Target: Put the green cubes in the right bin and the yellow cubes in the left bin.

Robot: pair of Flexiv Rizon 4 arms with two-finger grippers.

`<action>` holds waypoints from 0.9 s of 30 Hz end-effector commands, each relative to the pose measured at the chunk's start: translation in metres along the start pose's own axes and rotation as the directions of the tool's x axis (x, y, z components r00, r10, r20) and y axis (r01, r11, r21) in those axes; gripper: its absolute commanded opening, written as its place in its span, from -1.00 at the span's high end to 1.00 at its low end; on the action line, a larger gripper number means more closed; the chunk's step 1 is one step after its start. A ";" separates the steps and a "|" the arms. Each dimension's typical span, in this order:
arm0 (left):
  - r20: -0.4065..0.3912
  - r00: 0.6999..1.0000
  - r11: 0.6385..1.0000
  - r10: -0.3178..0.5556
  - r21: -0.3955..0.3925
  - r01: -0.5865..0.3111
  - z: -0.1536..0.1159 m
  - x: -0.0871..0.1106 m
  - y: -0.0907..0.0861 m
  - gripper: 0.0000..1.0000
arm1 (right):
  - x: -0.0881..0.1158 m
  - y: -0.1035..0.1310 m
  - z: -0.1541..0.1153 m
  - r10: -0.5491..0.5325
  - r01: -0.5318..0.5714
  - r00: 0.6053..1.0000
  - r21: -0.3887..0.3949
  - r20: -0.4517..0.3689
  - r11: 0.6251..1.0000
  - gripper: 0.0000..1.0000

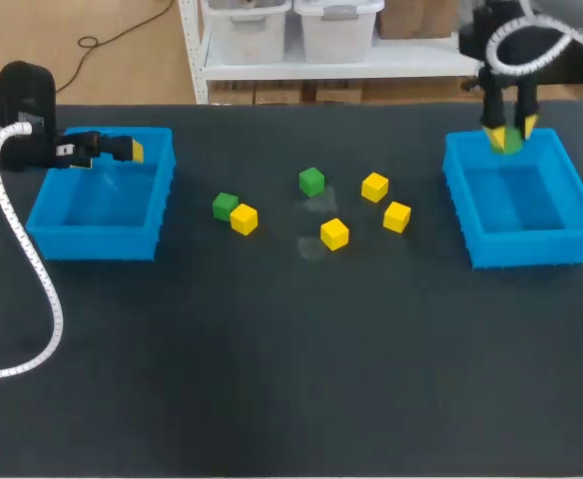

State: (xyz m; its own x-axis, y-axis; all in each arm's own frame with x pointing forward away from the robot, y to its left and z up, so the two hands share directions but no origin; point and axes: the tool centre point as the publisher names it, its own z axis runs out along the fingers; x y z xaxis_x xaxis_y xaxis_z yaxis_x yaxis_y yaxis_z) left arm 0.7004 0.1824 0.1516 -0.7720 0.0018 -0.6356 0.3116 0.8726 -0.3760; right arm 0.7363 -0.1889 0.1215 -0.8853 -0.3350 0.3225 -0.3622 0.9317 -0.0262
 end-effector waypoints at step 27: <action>0.007 1.000 1.000 0.002 0.012 -0.002 0.000 0.001 0.002 -1.00 | -0.123 0.088 -0.057 -0.381 0.330 0.870 0.204 0.315 0.922 -1.00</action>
State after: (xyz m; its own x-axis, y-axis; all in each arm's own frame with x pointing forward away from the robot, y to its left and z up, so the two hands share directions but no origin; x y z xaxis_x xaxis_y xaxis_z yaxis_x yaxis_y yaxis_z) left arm 0.7004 0.1824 0.1516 -0.7720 0.0018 -0.6356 0.3116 0.8727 -0.3760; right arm 0.8185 -0.0827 0.1349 -0.7421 -0.6672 -0.0638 -0.6623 0.7446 -0.0836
